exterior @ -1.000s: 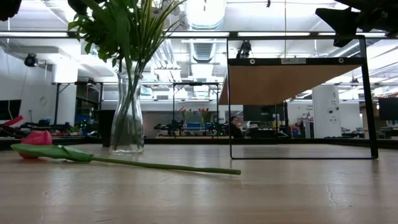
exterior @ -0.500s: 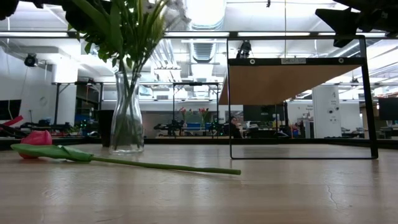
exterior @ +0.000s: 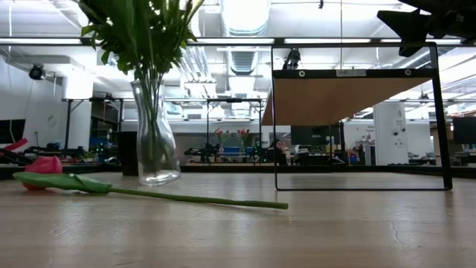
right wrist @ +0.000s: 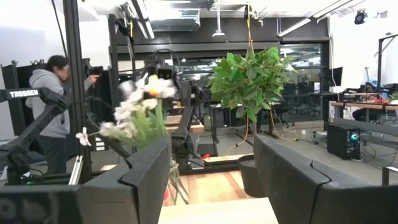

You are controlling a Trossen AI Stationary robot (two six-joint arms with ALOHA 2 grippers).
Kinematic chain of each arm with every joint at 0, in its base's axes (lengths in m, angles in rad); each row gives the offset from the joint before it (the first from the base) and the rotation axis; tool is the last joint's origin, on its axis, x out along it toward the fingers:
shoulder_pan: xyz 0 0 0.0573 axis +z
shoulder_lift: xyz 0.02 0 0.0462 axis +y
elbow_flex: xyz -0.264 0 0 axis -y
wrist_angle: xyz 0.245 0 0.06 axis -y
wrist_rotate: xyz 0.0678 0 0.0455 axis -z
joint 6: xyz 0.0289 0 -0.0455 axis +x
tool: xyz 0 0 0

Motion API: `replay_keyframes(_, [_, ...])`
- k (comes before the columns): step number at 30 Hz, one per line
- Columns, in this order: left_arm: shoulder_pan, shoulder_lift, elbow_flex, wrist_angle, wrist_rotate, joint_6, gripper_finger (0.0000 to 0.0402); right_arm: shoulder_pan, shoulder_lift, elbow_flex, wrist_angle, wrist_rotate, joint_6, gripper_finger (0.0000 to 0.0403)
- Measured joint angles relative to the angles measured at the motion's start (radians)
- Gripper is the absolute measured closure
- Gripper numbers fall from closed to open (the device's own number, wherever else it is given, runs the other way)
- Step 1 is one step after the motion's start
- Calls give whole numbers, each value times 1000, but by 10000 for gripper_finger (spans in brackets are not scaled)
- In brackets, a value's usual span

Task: Pick and place flowers into a vace then onto a shelf
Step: Put the yellow tulip into the left transparent glass vase

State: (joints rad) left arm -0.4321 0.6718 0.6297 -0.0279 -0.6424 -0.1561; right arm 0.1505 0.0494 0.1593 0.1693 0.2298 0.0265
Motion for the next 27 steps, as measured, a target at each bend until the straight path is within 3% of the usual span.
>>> replay_keyframes(5, [13,35,58,-3,-68,55,68,0,0,0,1,1,0,184])
replay_keyframes(13, [118,89,55,-9,-74,75,68,0,0,0,1,0,0,184])
replay_keyframes(19, [205,107,54,-18,-14,68,68,0,0,0,0,0,0,184])
replay_keyframes(27, [216,102,79,-95,16,-6,66,0,0,0,-9,0,0,184])
